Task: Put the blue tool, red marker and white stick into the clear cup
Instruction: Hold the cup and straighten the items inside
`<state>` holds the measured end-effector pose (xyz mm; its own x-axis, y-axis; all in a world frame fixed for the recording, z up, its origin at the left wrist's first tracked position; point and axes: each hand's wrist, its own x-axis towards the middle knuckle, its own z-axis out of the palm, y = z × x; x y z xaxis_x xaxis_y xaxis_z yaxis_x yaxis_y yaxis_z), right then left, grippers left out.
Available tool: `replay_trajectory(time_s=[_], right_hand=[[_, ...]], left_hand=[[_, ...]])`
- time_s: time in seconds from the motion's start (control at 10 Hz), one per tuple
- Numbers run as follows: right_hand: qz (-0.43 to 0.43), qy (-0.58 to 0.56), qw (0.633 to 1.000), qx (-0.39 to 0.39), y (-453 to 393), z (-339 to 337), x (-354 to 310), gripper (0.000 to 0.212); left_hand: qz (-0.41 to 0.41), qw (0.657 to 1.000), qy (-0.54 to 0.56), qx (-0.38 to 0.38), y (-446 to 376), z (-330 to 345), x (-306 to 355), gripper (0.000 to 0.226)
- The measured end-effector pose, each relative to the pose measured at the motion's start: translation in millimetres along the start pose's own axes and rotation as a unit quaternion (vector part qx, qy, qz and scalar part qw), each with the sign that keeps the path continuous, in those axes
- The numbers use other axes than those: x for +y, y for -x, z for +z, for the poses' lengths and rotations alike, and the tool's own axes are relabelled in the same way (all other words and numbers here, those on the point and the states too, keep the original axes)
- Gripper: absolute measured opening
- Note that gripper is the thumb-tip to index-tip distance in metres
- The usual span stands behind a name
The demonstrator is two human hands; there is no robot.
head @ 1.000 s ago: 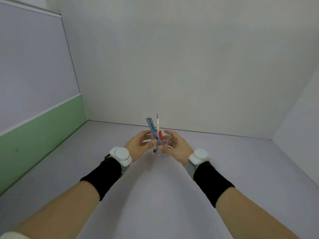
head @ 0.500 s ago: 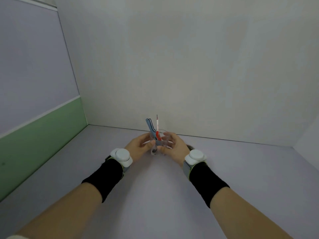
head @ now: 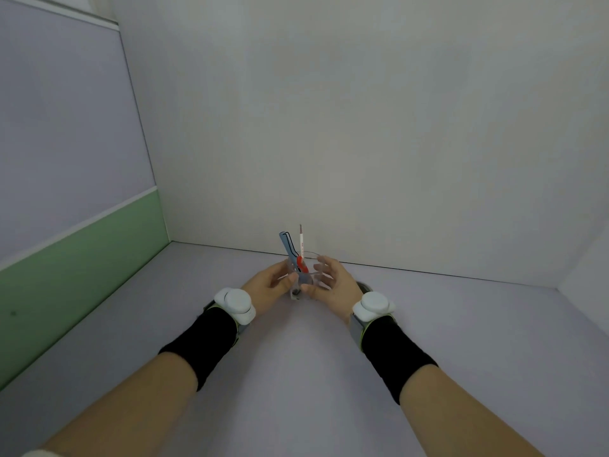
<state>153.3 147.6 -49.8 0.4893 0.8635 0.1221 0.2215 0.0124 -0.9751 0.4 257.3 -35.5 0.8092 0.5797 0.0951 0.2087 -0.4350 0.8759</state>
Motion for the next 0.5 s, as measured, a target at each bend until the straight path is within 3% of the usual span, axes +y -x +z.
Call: replay_trajectory(time_s=[0.1,0.2,0.5], right_hand=[[0.009,-0.001,1.000,0.002,8,-4,-4,0.084],[0.011,0.013,1.000,0.005,19,-10,-9,0.081],[0.001,0.062,0.998,-0.025,93,-31,-51,0.067]], left_hand=[[-0.011,1.000,0.006,0.000,7,-1,1,0.071],[-0.034,0.999,0.018,0.010,16,-3,7,0.073],[-0.025,0.997,-0.023,0.070,75,-14,41,0.050]])
